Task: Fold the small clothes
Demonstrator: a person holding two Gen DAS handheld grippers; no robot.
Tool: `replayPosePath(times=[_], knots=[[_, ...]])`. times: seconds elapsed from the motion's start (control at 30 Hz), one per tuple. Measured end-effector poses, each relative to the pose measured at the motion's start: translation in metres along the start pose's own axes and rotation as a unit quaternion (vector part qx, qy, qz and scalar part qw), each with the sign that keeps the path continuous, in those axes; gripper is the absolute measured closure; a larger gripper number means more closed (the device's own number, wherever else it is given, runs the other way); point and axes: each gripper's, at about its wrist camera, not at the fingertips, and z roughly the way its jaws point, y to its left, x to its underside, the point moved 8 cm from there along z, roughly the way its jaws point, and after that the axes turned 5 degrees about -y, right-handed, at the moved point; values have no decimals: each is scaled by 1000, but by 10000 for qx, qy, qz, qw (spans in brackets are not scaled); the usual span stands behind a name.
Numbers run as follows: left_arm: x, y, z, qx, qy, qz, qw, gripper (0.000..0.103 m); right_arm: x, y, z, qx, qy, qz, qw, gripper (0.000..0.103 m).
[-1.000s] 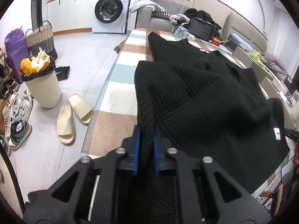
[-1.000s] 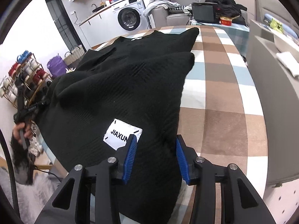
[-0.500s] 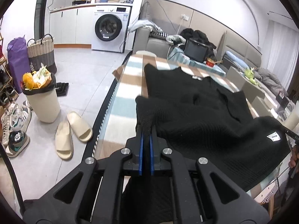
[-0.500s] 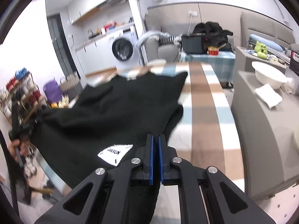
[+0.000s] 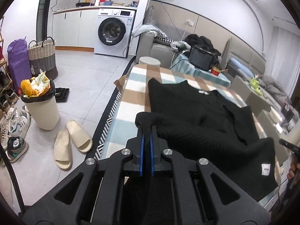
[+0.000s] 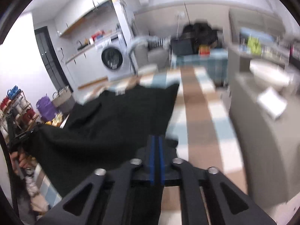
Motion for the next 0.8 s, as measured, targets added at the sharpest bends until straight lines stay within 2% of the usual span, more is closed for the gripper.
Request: replayPosePath(times=[0.03,0.07,0.1,0.23,0.27,0.3,0.4,0.53,0.67,0.8], knots=[[6,1,2,-12,37,-13,10000,100,12,-3,1,-114,192,115,9997,77],[8,2,4,-19,69,-23,10000,100,22,-3,1,-202,256,136,9994,62],[10,4,5,-32,87,-29,10000,100,31,-2,0,-334,305,121,9989,53],[18,4,10,-73,125,-17,9999,100,72,2,10,-510,771,166,9956,53],[20,6,11,-77,131,-7,9999,100,80,5,14,-511,880,107,9948,54],[20,6,12,-78,142,-11,9999,100,84,9,17,-417,931,-27,9948,70],[23,7,9,-44,148,-48,9999,100,88,18,18,-286,853,-357,9953,98],[22,4,-3,89,51,-62,9999,100,66,29,-4,-274,283,-568,9976,99],[15,0,-8,192,-67,-27,9998,100,22,35,-29,-131,-561,-590,9966,99],[0,-1,0,198,-185,-184,9995,100,-16,32,-23,179,-937,-459,9944,99]])
